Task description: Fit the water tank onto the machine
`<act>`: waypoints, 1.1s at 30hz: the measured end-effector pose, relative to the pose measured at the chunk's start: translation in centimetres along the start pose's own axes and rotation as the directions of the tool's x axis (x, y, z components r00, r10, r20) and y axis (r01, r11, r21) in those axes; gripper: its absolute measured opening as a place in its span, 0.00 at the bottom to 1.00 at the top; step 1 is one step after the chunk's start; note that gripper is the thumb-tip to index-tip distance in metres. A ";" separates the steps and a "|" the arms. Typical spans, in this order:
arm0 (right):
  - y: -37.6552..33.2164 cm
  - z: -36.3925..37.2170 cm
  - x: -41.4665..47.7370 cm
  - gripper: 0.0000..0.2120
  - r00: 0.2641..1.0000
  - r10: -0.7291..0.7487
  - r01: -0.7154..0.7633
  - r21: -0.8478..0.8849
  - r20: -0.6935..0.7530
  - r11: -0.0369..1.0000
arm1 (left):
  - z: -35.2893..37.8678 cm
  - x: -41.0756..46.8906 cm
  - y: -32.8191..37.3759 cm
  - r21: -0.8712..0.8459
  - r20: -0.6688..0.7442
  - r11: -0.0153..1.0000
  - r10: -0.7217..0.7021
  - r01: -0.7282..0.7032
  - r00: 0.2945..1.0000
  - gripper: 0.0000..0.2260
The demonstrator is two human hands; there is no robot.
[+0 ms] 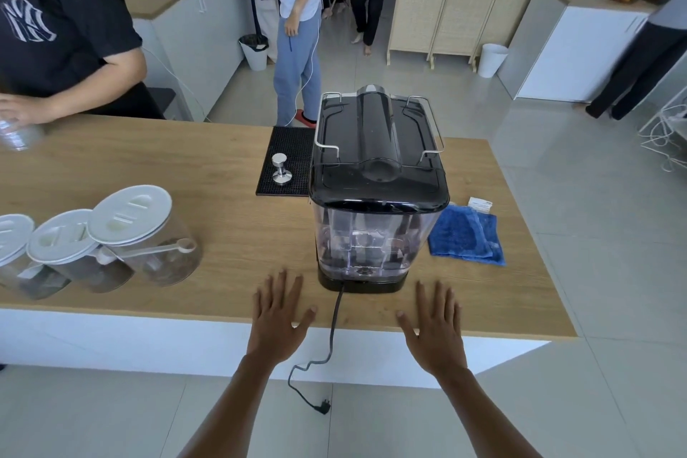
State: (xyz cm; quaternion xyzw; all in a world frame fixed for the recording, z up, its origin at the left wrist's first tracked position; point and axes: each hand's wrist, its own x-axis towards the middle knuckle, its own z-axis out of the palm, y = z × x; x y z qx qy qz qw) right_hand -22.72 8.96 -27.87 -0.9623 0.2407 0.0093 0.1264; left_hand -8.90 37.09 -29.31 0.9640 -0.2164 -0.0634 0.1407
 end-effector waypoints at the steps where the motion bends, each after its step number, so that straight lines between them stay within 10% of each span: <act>1: 0.0 0.0 0.0 0.37 1.000 -0.002 0.002 -0.002 -0.003 1.000 | 0.0 0.1 0.0 0.003 0.005 1.000 0.003 -0.003 1.000 0.34; 26: 0.2 0.2 0.1 0.39 1.000 -0.008 0.007 -0.031 -0.014 0.999 | -0.1 0.1 0.2 -0.013 0.005 1.000 -0.005 0.005 1.000 0.36; 30: -1.4 -3.3 1.0 0.41 0.996 0.063 -0.081 0.291 0.069 0.953 | 0.0 0.2 0.0 -0.008 0.002 1.000 -0.005 0.005 1.000 0.37; 33: -3.8 -13.0 1.7 0.23 0.951 0.230 -0.038 0.659 -0.208 0.751 | 0.0 0.2 0.1 -0.018 -0.002 1.000 0.001 -0.001 1.000 0.38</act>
